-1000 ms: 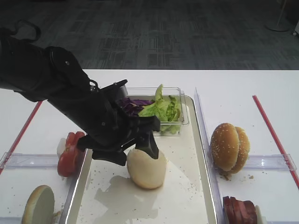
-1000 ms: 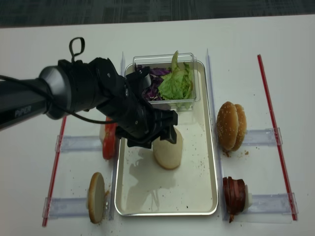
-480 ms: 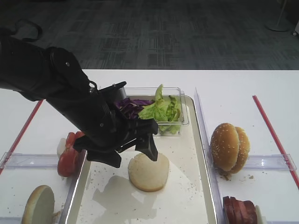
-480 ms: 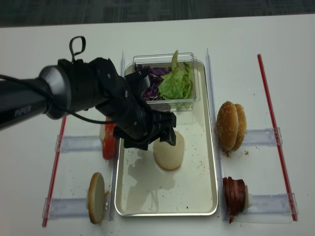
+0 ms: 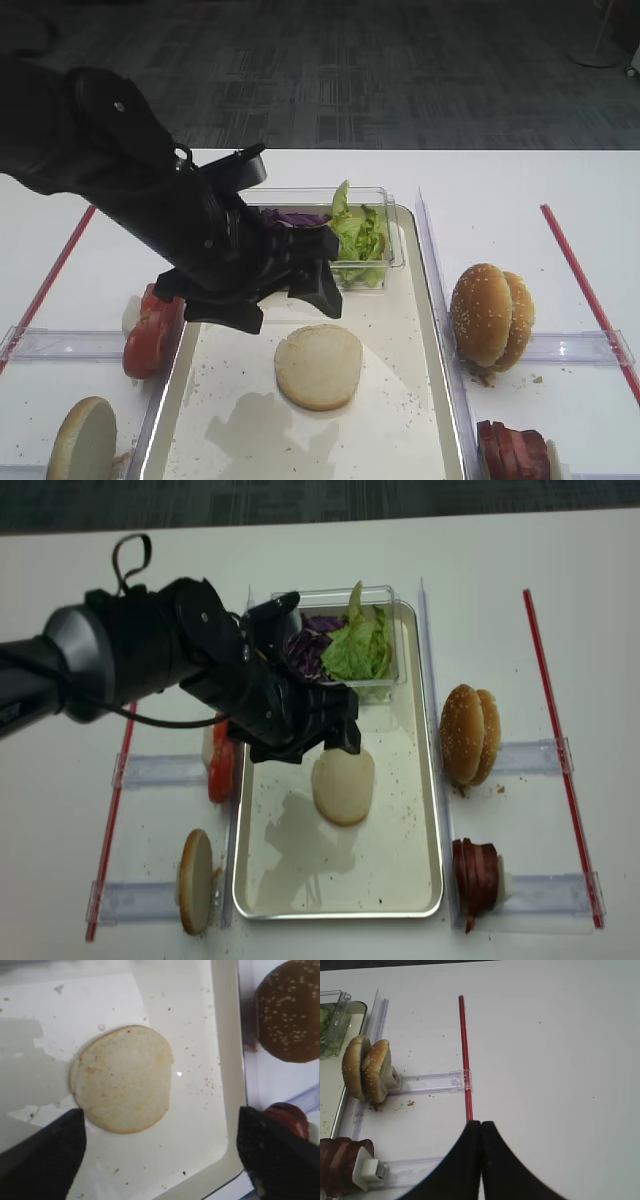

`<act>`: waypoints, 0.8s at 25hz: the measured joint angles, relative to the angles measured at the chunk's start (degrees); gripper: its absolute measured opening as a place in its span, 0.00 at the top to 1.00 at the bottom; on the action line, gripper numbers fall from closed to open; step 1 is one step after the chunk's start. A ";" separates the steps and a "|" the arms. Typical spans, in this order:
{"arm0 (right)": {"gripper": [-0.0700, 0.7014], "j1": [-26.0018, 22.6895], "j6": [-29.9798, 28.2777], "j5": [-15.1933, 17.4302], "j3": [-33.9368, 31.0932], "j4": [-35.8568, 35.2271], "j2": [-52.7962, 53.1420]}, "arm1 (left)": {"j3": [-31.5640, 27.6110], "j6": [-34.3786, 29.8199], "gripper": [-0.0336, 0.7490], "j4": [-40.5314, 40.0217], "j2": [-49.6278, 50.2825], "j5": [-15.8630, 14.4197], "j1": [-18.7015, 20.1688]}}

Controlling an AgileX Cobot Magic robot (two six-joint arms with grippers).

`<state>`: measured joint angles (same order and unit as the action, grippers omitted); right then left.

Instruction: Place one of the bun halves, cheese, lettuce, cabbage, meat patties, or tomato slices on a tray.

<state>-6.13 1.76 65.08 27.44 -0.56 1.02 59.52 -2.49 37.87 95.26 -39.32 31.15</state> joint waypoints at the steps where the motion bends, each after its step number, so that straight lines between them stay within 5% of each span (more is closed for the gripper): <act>1: 0.86 0.00 0.00 0.00 0.00 0.00 0.00 | 0.00 0.15 0.23 0.00 -1.23 -0.16 0.00; 20: 0.86 0.00 0.00 0.00 0.00 0.00 0.00 | 0.00 5.44 0.23 -3.40 -17.97 -5.02 -0.08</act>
<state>-6.13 1.76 65.08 27.44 -0.56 1.02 59.52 2.95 34.46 77.29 -44.34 31.06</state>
